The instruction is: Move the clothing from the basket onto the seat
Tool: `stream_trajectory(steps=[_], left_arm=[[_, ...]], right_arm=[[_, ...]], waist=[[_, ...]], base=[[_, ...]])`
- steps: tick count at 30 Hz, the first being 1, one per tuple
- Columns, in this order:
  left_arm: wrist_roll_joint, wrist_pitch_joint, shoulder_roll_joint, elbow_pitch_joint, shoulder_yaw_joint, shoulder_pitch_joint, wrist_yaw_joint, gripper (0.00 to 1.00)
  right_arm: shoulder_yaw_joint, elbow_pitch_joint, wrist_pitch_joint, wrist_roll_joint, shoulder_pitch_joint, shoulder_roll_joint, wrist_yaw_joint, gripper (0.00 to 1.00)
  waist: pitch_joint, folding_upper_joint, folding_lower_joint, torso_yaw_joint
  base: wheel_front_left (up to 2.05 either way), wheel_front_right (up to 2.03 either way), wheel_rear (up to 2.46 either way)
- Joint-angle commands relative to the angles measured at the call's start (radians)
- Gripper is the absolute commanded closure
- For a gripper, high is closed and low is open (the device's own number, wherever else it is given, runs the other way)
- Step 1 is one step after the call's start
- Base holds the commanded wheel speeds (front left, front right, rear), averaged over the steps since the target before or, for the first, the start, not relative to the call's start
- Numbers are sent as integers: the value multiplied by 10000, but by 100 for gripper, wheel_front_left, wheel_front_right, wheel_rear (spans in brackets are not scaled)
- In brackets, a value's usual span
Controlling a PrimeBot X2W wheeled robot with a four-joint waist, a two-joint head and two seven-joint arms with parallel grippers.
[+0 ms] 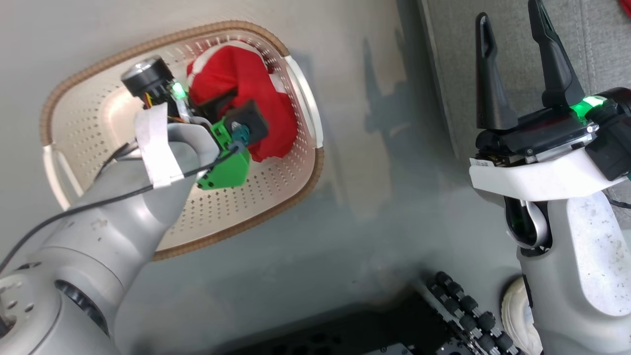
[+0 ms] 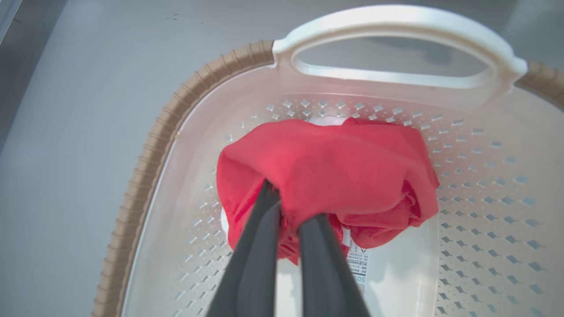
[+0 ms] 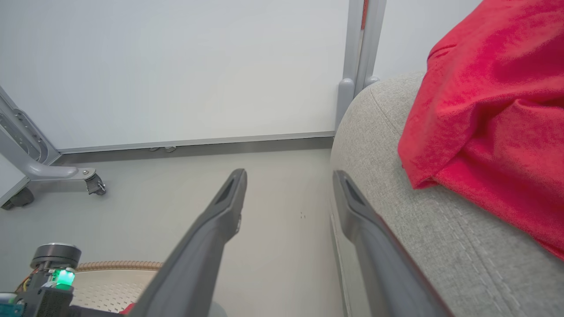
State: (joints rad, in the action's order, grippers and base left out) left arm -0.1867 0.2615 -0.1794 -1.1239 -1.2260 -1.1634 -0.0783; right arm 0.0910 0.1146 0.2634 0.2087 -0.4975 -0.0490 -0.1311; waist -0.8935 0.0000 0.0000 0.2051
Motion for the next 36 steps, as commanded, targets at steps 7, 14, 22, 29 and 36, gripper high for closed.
stream_trajectory(steps=[7,14,22,29,36], left_arm=[[-314,44,171,1001,346,798,116,100],[-535,45,153,1986,876,1760,220,100],[-726,45,99,2907,1635,2879,247,100],[-907,44,151,3838,2592,3735,283,100],[-744,46,268,4761,3530,4293,258,100]], right_arm=[[-98,-297,19,-347,251,-28,7,0],[-86,-644,19,-538,647,-29,7,0],[-196,-999,19,-740,1296,-29,7,0],[-284,-1167,21,-827,1810,-29,7,0],[-340,-1267,19,-797,2239,-29,7,0]], waist=[[1413,0,0,-824],[2652,0,0,-1262],[4076,0,0,-1723],[5055,0,0,-2051],[5791,0,0,-2298]], base=[[0,0,0],[0,0,0],[0,0,0],[0,0,0],[0,0,0]])
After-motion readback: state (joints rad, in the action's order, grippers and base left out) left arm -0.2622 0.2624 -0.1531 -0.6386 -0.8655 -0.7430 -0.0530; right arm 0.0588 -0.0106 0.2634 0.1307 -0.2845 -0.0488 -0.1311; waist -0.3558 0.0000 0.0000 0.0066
